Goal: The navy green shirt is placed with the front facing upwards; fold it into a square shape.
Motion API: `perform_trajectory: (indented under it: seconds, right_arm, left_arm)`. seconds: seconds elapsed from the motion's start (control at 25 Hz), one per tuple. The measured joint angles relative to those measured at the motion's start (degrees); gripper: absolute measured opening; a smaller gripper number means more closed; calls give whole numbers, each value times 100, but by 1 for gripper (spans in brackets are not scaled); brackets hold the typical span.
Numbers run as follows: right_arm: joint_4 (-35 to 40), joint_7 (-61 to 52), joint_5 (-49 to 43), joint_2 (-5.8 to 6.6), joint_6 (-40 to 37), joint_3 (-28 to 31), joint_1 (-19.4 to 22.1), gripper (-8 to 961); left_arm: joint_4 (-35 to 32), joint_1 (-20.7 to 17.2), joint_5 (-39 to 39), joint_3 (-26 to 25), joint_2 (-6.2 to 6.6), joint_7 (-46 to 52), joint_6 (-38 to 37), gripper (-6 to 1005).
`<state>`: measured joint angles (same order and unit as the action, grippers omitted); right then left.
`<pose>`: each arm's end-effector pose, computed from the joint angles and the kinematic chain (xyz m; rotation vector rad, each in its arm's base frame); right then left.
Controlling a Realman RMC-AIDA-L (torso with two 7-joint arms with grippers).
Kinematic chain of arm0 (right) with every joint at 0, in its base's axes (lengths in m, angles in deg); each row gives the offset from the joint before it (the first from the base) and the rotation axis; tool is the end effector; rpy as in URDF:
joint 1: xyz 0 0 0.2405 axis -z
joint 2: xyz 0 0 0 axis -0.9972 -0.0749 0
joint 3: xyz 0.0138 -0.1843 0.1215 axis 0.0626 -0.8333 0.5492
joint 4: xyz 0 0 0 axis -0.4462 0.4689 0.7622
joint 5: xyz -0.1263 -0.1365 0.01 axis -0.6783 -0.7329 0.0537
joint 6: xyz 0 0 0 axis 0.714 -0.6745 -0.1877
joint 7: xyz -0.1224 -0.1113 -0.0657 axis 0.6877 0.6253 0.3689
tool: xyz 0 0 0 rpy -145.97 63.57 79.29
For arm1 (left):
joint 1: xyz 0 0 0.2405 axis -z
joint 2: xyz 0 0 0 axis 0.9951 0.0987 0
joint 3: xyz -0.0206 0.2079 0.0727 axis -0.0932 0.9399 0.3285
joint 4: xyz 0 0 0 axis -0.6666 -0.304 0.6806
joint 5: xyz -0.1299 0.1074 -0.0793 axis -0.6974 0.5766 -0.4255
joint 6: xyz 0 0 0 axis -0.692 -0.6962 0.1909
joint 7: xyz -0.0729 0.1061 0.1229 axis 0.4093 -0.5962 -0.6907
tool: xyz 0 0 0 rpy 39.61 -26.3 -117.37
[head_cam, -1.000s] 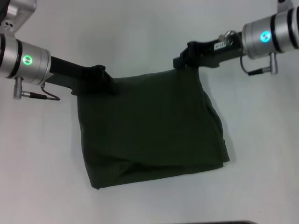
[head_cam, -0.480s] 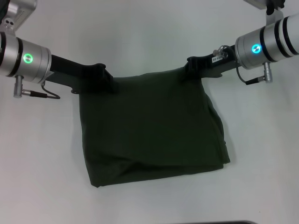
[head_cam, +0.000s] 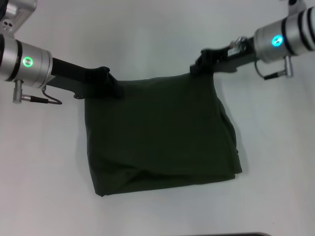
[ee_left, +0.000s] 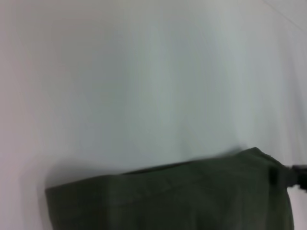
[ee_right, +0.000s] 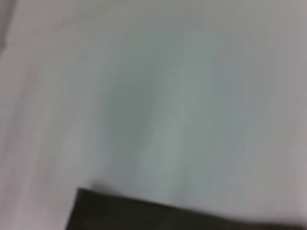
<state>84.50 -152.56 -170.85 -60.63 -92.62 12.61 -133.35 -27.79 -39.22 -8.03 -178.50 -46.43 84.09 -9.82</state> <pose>0.1970 0.3699 -0.0538 -2.2625 1.7973 0.1946 -0.2009 0.3396 -0.0442 -2.2883 -1.9968 -0.1580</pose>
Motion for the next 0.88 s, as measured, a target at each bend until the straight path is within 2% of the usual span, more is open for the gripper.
perform_trajectory:
  seconds: [0.16, 0.32, 0.88]
  right_arm:
    - [271, -7, 88, 77, -186, 50, 108, -2]
    - [124, -7, 20, 120, -147, 20, 115, -2]
    - [-60, -165, -680, 72, 101, 7, 26, -1]
  left_arm:
    - [0, -6, -6, -1, 2, 0, -21, 58]
    - [0, -6, -8, 2, 1, -1, -21, 58]
    - [83, -20, -7, 3, 1, 43, 8, 59]
